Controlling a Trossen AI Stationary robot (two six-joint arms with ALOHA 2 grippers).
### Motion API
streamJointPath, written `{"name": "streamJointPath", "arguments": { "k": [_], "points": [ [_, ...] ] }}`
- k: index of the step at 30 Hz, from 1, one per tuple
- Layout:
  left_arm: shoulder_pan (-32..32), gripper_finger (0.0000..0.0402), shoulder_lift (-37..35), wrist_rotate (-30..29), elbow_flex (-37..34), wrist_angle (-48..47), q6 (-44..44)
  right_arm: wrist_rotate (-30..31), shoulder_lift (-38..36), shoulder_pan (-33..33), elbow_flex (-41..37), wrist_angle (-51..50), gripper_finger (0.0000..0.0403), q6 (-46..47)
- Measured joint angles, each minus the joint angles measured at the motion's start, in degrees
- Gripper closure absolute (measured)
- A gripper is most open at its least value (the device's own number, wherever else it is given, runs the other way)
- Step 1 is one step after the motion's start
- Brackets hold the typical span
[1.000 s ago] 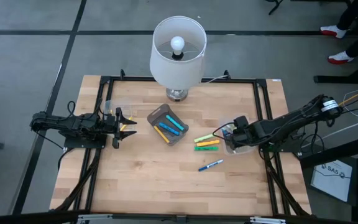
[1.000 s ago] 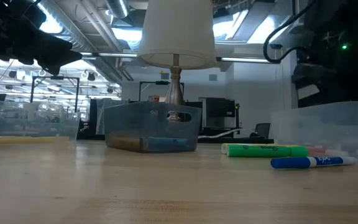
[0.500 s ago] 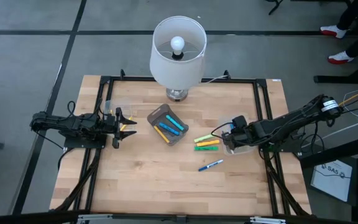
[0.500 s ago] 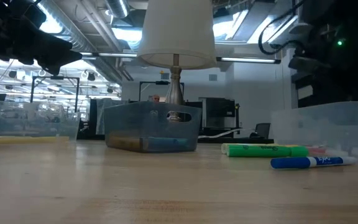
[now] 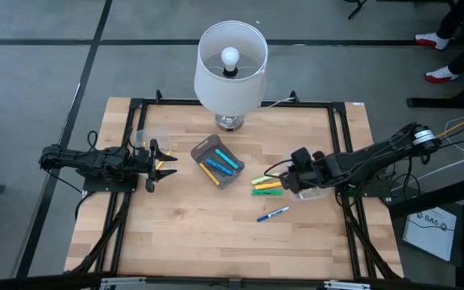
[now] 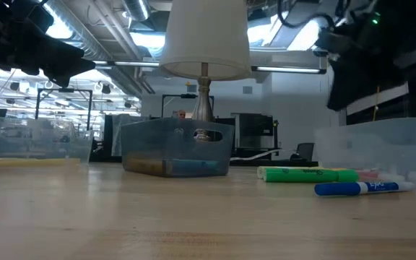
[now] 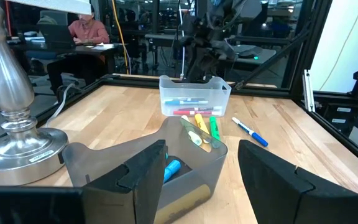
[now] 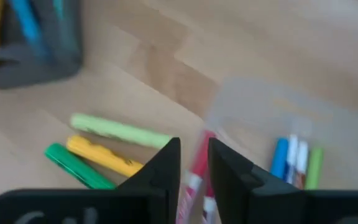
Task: Pick & Place Markers
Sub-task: Put the green marker into the black bin
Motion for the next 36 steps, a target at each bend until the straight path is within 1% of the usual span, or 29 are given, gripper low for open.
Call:
{"name": "streamJointPath", "arguments": {
  "k": [4,10,16,20,23,29,32,36],
  "points": [
    [0.0,0.0205,0.0,0.0,0.0,0.0,0.0,2.7,2.1,0.0,3.1,2.2,0.0306,-5.1],
    [0.0,0.0205,0.0,0.0,0.0,0.0,0.0,3.4,4.6,0.0,5.8,7.2,0.0287,-12.9],
    [0.0,0.0205,0.0,0.0,0.0,0.0,0.0,3.5,6.2,0.1,5.9,17.9,0.0285,-24.1],
    [0.0,0.0205,0.0,0.0,0.0,0.0,0.0,3.4,7.8,0.2,5.9,25.0,0.0285,-33.3],
    [0.0,0.0205,0.0,0.0,0.0,0.0,0.0,3.4,9.3,0.5,5.9,29.7,0.0285,-37.8],
    [0.0,0.0205,0.0,0.0,0.0,0.0,0.0,3.4,12.5,1.4,5.9,36.5,0.0285,-42.1],
    [0.0,0.0205,0.0,0.0,0.0,0.0,0.0,3.2,13.7,2.1,5.9,37.0,0.0285,-42.2],
    [0.0,0.0205,0.0,0.0,0.0,0.0,0.0,1.3,15.4,2.8,5.9,37.1,0.0285,-42.2]
  ]
}}
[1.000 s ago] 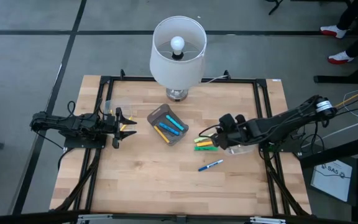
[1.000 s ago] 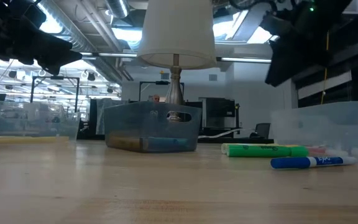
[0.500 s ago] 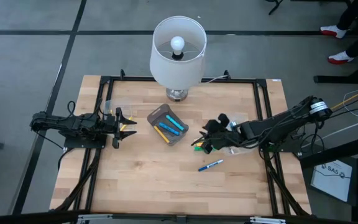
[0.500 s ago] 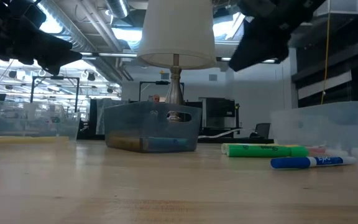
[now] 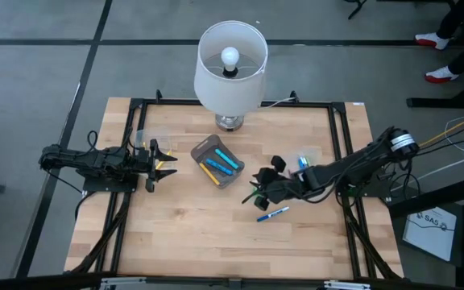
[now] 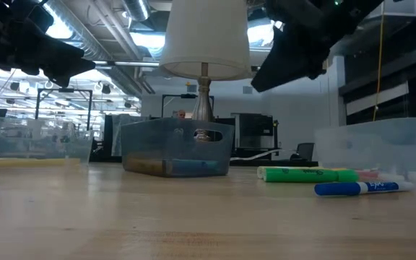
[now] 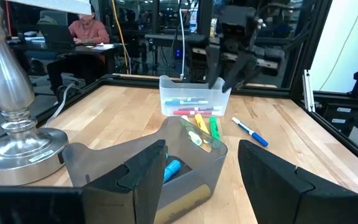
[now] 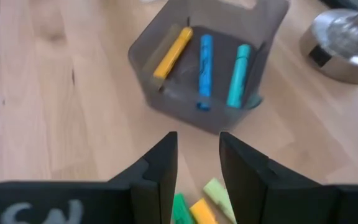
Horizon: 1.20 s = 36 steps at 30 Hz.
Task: Pick & Place Markers
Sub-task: Put the green marker into the black bin
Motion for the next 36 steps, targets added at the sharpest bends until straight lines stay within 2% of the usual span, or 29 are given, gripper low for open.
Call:
{"name": "streamJointPath", "arguments": {
  "k": [6,18,36],
  "points": [
    [0.0,0.0205,0.0,0.0,0.0,0.0,0.0,-2.8,2.7,0.5,0.0,0.0,0.0285,-0.3],
    [0.0,0.0205,0.0,0.0,0.0,0.0,0.0,-15.0,8.8,0.5,0.0,-0.4,0.0285,-6.4],
    [0.0,0.0205,0.0,0.0,0.0,0.0,0.0,-15.2,13.3,-2.3,0.0,-4.5,0.0285,-10.5]
  ]
}}
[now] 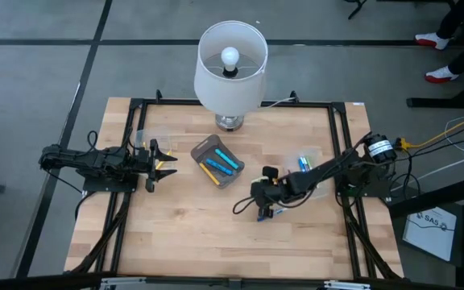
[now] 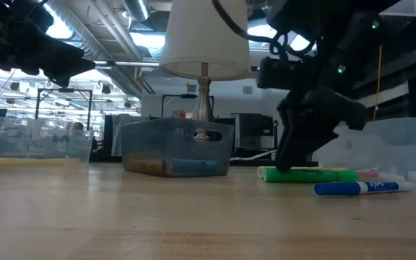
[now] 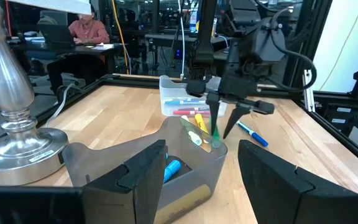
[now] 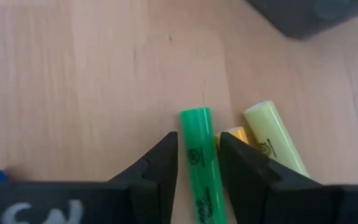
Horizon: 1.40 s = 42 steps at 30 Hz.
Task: Pick & Place Markers
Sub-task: Put the green marker into the black bin
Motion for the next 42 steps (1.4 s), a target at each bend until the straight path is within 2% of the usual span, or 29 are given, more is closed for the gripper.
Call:
{"name": "streamJointPath", "arguments": {
  "k": [7,15,19,25,42],
  "points": [
    [0.0,0.0205,0.0,0.0,0.0,0.0,0.0,-4.0,0.0,-2.0,0.0,-1.0,0.0285,0.0],
    [0.0,0.0205,0.0,0.0,0.0,0.0,0.0,-5.8,2.1,-2.3,0.1,-2.2,0.0285,-1.0],
    [0.0,0.0205,0.0,0.0,0.0,0.0,0.0,-5.9,3.4,-2.3,0.3,-2.4,0.029,-0.6],
    [0.0,0.0205,0.0,0.0,0.0,0.0,0.0,-6.0,3.5,-2.3,0.7,-2.5,0.0334,-1.0],
    [0.0,0.0205,0.0,0.0,0.0,0.0,0.0,-4.0,4.0,-1.4,8.3,-2.5,0.0335,-2.8]
  ]
}}
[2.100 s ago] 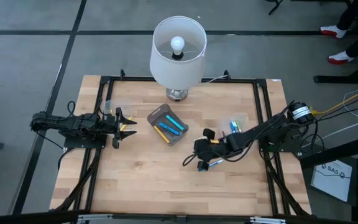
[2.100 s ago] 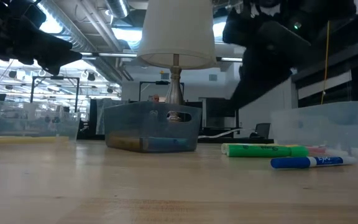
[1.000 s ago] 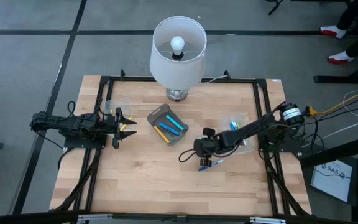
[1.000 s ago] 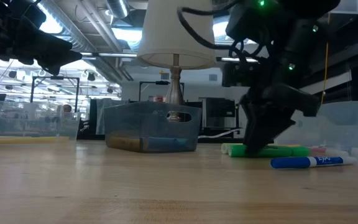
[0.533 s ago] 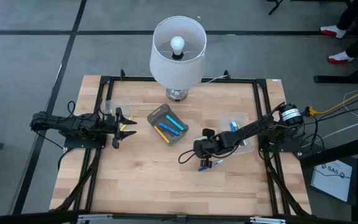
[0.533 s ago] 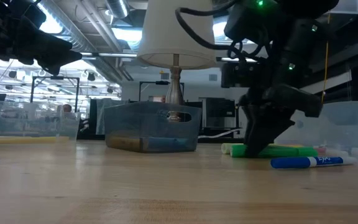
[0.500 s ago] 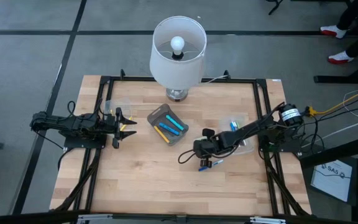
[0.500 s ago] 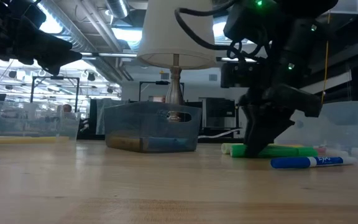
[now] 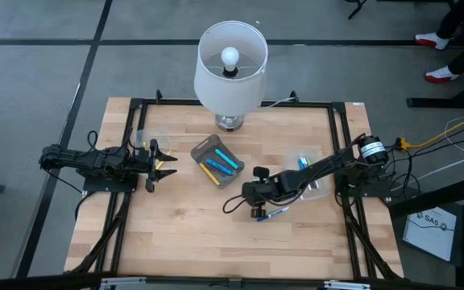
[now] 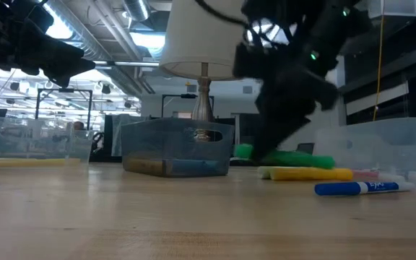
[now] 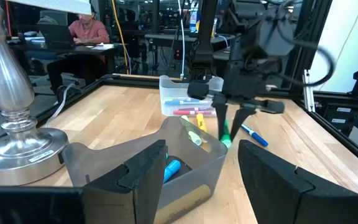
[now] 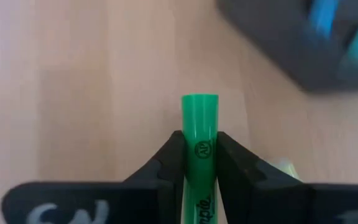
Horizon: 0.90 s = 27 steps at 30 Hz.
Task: Pick & Place Markers
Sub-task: Put the green marker into the black bin
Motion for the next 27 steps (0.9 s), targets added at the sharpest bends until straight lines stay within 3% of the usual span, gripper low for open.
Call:
{"name": "streamJointPath", "arguments": {
  "k": [12,19,27],
  "points": [
    [0.0,0.0205,0.0,0.0,0.0,0.0,0.0,10.5,-0.2,5.1,-1.9,26.7,0.0335,-5.7],
    [0.0,0.0205,0.0,0.0,0.0,0.0,0.0,13.7,-0.1,7.2,-10.0,53.3,0.0334,-9.1],
    [0.0,0.0205,0.0,0.0,0.0,0.0,0.0,15.6,0.1,7.1,-14.9,63.3,0.0334,-8.6]
  ]
}}
